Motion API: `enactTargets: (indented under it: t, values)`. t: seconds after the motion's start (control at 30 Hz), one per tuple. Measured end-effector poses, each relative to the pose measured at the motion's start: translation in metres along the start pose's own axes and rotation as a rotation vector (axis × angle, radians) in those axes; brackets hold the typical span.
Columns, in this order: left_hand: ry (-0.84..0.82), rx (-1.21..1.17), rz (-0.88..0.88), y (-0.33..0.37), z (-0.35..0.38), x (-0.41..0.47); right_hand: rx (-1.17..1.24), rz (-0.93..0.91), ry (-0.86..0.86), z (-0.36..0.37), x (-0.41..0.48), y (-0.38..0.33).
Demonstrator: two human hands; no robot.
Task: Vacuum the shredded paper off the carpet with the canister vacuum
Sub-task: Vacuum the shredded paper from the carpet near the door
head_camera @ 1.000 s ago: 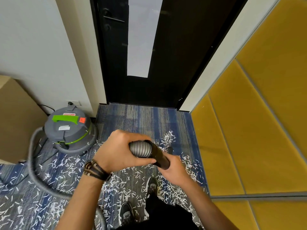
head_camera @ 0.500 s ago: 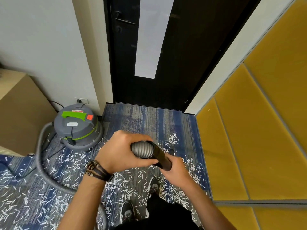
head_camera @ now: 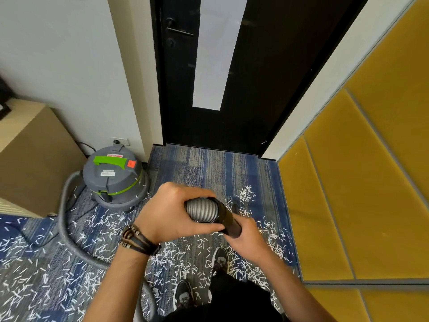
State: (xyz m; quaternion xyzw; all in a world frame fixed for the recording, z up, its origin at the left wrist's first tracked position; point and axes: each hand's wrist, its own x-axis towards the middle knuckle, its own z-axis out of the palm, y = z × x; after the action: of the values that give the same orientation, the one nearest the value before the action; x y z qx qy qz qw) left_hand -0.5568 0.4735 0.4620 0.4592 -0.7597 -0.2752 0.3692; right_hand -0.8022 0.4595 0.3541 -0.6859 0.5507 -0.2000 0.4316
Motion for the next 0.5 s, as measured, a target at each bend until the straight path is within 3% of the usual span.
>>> enactTargets:
  t: [0.27,0.5]
  values:
    - [0.087,0.075,0.006,0.002,-0.004,-0.002,0.002,-0.003,0.043,-0.001,0.005,-0.006]
    - [0.041,0.075,0.050,0.008,-0.005,0.003,0.040,-0.016,0.023,0.000,0.003,-0.007]
